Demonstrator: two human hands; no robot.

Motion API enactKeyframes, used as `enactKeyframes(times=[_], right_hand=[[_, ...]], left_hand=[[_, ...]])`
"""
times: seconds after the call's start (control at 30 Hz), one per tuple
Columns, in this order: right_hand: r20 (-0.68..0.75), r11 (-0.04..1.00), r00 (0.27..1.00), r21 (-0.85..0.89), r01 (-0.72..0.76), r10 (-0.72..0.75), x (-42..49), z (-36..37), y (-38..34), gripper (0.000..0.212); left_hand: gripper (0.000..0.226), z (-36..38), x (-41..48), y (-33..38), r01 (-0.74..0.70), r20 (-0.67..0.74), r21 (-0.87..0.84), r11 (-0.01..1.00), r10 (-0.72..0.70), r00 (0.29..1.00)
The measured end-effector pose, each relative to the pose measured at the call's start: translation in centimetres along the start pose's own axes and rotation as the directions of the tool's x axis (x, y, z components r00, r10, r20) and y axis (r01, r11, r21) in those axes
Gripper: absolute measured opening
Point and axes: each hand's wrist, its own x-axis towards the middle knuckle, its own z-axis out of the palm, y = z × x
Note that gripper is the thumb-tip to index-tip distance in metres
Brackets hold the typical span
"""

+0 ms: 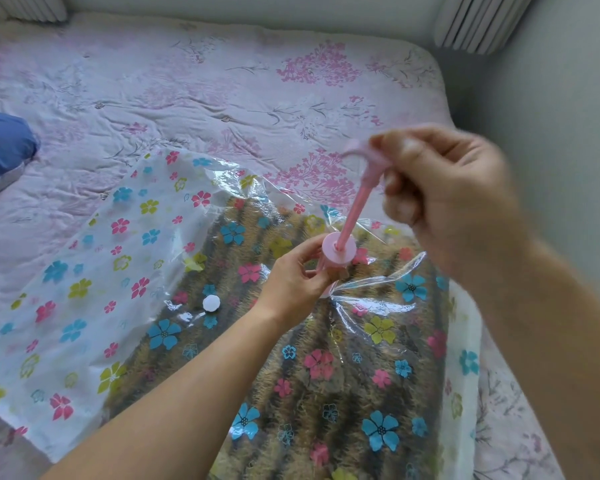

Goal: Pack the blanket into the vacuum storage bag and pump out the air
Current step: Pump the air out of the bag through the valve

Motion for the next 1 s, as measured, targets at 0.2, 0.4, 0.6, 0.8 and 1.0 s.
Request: enactKeyframes(times=[0.2, 0.4, 0.6, 0.8, 1.0], right_hand=[[-0.087, 0.919, 0.941, -0.203, -0.337, 0.326, -2.3, 0.3, 8.0, 0.02], [-0.057, 0.956, 0.977, -0.201, -0.215, 0.207, -1.5, 0.5, 4.3, 0.016], [0.04, 0.998, 0.998, 0.04, 0.055, -0.057, -0.5, 0.1, -1.2, 0.012], [-0.101, 0.925, 0.946, -0.201, -0.322, 0.308, -2.3, 0.2, 7.7, 0.019], [-0.077, 0.939, 0.966, -0.228, -0.257, 0.246, -1.8, 0.3, 5.7, 0.019]], left_hand=[[0.032, -0.2, -0.2, -0.1, -0.001, -0.007, -0.039, 0.999, 0.0, 1.0], [0.044, -0.1, -0.2, 0.0, -0.02, -0.001, -0.038, 0.999, 0.02, 1.0], [0.048, -0.1, -0.1, 0.1, -0.022, 0.01, 0.004, 1.0, 0.022, 1.0], [0.031, -0.1, -0.2, -0.2, -0.009, 0.003, -0.025, 1.0, 0.009, 1.0], [0.04, -0.1, -0.3, 0.0, -0.019, 0.003, -0.035, 0.999, 0.02, 1.0]])
